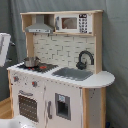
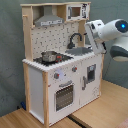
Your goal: Play with the kitchen
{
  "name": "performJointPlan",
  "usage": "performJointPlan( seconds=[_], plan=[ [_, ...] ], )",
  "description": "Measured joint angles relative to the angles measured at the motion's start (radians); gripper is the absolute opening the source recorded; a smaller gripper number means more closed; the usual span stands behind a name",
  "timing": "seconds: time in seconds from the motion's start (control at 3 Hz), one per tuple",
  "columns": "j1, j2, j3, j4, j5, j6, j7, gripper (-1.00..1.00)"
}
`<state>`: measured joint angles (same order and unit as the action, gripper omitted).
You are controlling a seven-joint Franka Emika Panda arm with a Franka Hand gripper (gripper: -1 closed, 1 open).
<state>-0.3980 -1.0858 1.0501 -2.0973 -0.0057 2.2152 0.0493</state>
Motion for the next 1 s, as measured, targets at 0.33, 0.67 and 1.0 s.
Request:
performJointPlan(
  seconds=[0.33,0.67,1.0],
  plan=[
    [-0.043,0.092,0.002,0.07,0.0,-0.026,-0.025,1.0],
    [-0.078,0.168,0.016,0.129,0.0,-0.056,-0.04,1.0],
    [-0.116,0.243,0.047,0.179,0.0,-0.083,-0.047,1.0]
  ],
)
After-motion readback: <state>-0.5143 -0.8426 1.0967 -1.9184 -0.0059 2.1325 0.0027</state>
